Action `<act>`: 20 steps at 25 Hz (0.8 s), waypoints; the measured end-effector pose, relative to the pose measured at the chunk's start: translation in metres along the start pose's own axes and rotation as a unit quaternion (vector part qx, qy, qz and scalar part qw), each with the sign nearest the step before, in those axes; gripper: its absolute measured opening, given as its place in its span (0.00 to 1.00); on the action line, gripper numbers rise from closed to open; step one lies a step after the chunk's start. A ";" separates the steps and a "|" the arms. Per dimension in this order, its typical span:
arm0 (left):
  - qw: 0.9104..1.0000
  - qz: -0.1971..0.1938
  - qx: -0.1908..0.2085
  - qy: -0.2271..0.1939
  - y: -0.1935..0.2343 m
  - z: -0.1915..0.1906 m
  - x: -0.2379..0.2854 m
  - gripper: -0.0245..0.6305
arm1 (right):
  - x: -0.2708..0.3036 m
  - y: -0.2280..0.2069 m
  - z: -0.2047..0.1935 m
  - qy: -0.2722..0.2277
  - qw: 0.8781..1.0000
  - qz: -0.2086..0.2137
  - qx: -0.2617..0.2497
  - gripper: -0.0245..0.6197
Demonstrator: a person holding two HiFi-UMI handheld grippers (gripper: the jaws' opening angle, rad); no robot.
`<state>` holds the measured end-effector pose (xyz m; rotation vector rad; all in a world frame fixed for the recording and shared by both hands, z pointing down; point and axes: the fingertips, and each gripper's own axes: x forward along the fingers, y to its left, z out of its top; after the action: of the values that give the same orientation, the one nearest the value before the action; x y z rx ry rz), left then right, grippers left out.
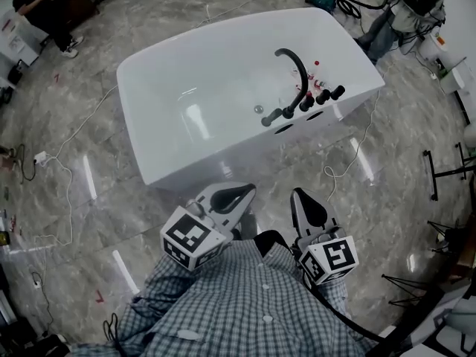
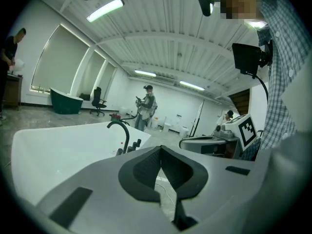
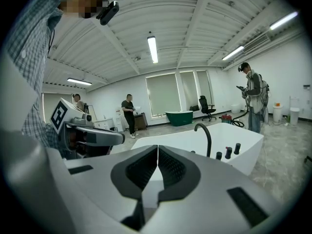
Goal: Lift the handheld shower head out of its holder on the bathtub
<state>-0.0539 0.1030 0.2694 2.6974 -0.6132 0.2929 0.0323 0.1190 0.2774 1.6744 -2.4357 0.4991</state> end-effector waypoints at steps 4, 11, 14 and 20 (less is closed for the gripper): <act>1.000 0.003 -0.012 -0.002 0.015 0.001 0.001 0.04 | 0.011 -0.003 -0.001 0.007 1.000 -0.002 0.000 0.07; 1.000 0.004 -0.023 0.009 0.035 -0.001 0.027 0.04 | 0.027 -0.033 -0.006 0.022 1.000 -0.014 0.009 0.07; 1.000 0.010 -0.025 0.012 0.043 0.003 0.045 0.04 | 0.037 -0.054 -0.004 0.026 0.999 -0.013 0.014 0.07; 0.999 0.035 -0.030 0.011 0.065 0.016 0.086 0.04 | 0.073 -0.096 0.002 0.036 0.999 0.013 0.011 0.07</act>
<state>-0.0052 0.0098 0.2979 2.6157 -0.6992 0.3166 0.0942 0.0232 0.3156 1.6077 -2.4120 0.5815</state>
